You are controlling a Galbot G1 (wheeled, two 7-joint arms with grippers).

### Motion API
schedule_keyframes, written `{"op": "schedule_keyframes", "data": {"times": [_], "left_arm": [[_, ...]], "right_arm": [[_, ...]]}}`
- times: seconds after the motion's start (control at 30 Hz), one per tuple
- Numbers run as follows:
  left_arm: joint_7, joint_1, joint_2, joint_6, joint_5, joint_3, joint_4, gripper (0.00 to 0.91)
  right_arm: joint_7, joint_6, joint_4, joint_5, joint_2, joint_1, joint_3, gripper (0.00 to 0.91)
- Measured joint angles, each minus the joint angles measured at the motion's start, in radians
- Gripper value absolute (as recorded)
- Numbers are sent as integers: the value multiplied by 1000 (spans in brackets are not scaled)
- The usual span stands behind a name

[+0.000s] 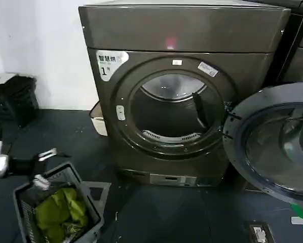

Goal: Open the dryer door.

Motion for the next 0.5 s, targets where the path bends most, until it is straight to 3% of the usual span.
{"op": "schedule_keyframes", "data": {"times": [0.23,0.5], "left_arm": [[92,1,6,-78,84,-13,92,907],[123,1,1,-113,112,-13,123,907]], "right_arm": [[0,-9,-1,0,-5,-3,-4,907],[-3,-12,-1,0,7,-11,-10,907]]}}
